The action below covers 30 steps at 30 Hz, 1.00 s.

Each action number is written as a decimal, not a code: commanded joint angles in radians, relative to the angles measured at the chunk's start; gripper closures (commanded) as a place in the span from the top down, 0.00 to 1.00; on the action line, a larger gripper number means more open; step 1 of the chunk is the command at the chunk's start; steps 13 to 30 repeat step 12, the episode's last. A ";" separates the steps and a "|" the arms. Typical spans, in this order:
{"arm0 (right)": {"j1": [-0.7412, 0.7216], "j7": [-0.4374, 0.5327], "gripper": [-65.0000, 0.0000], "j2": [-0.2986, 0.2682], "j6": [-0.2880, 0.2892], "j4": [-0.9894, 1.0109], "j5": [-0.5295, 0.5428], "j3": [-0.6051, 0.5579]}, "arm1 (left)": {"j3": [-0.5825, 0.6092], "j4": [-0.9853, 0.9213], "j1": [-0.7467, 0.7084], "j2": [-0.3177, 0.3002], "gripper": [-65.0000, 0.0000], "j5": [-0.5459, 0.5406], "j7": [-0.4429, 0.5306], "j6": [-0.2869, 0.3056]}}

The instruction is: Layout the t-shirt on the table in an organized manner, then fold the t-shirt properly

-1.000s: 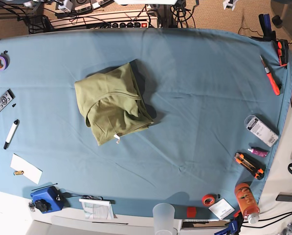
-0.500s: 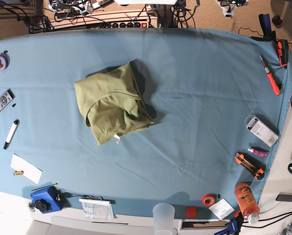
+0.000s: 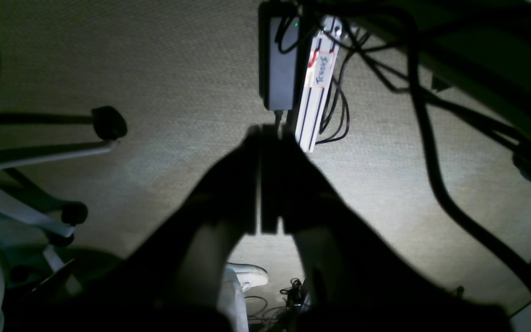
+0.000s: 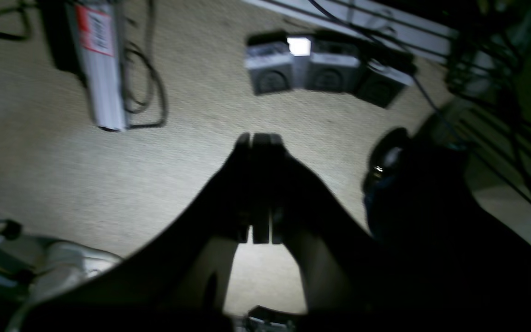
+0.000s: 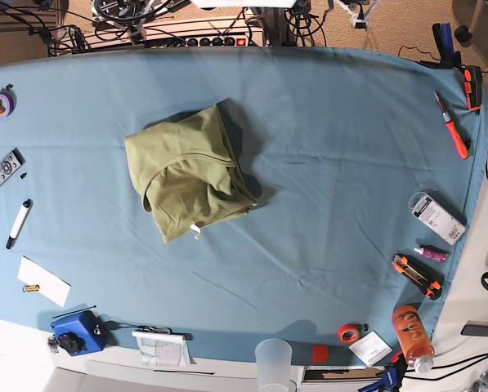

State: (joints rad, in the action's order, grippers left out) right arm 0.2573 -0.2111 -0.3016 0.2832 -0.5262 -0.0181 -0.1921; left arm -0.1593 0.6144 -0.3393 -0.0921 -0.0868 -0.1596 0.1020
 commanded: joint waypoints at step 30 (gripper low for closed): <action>-0.011 -0.001 0.00 0.010 0.015 -0.005 0.003 0.002 | -0.001 0.016 -0.009 -0.005 0.00 0.005 0.003 0.000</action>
